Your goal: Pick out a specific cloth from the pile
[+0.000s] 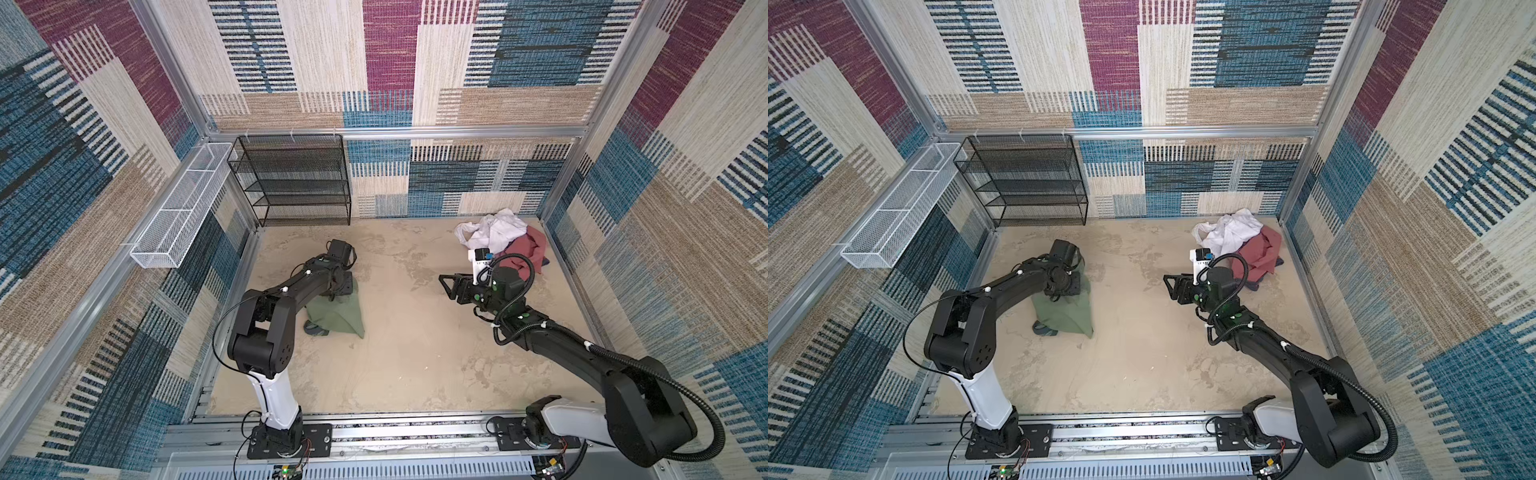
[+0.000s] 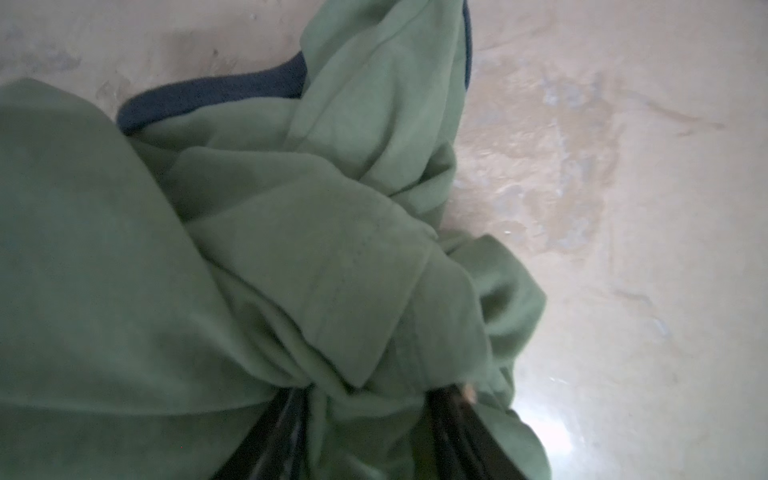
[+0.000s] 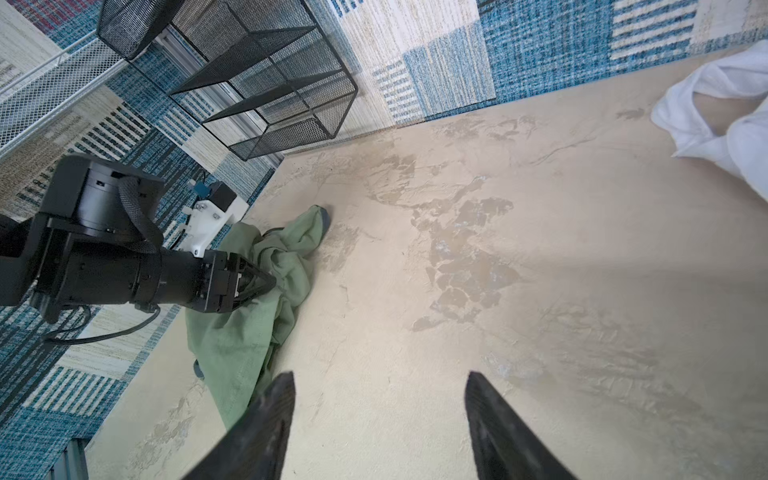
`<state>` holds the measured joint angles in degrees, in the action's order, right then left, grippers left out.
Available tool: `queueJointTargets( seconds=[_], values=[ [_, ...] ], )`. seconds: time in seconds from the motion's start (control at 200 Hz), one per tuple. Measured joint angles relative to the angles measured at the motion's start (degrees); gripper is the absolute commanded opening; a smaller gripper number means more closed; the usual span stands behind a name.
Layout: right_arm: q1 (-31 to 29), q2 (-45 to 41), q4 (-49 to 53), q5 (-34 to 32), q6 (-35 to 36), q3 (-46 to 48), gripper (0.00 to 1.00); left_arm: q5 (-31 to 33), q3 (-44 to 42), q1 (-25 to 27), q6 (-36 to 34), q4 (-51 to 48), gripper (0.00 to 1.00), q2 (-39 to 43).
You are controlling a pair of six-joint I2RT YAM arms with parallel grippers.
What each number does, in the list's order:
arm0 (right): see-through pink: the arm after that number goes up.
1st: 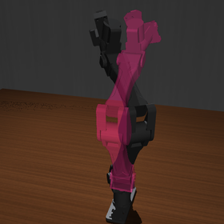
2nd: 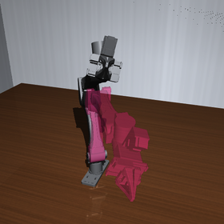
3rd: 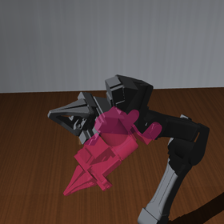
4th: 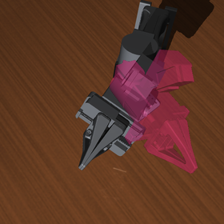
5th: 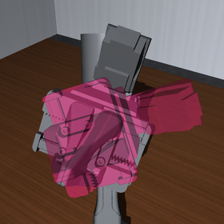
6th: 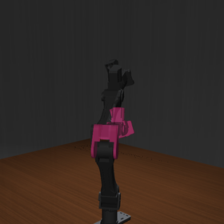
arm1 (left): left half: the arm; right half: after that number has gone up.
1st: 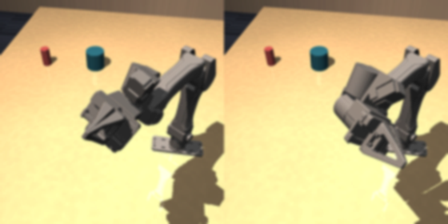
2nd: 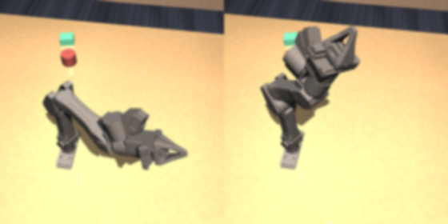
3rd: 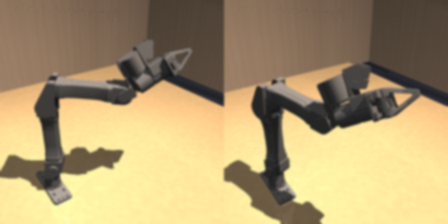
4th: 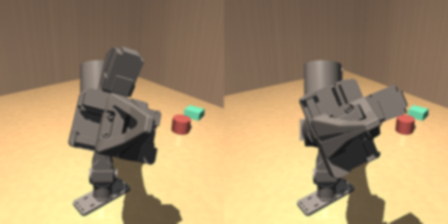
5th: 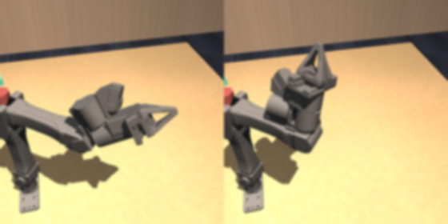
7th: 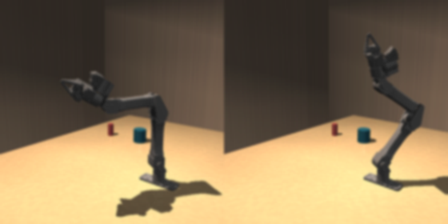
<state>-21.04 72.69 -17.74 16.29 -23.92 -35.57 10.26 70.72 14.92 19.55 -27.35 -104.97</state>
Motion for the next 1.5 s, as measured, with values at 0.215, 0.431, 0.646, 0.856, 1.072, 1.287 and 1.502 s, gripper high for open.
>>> queueJointTargets(
  seconds=[0.215,0.431,0.646,0.856,1.072,1.287,1.502],
  values=[
    [0.0,0.8,0.0,0.1,0.0,-0.1,0.68,-5.3,-4.9,-8.0,0.9,4.2,0.51,2.7],
    [0.0,1.3,0.0,0.2,0.0,-0.5,0.68,-7.7,-8.0,-15.2,1.3,4.5,0.51,6.2],
    [0.0,2.0,0.0,0.2,-0.3,-1.0,0.67,-10.4,-8.7,-17.9,1.6,4.3,0.52,9.5],
    [0.0,0.3,1.2,-0.2,-0.2,-1.7,0.68,-10.5,-10.2,-15.4,1.7,4.2,0.56,18.2],
    [1.5,-3.9,3.7,-3.5,4.0,-3.4,0.75,-7.2,-12.8,-10.3,0.9,5.3,0.65,28.1],
    [8.3,-8.5,5.6,-9.5,8.4,-1.5,1.0,-5.6,-18.8,-9.4,-0.7,10.1,0.99,31.7],
    [13.5,-10.9,2.5,-19.0,11.0,5.7,1.0,-1.6,-22.6,-9.4,-3.3,19.3,1.0,29.7]
  ],
)
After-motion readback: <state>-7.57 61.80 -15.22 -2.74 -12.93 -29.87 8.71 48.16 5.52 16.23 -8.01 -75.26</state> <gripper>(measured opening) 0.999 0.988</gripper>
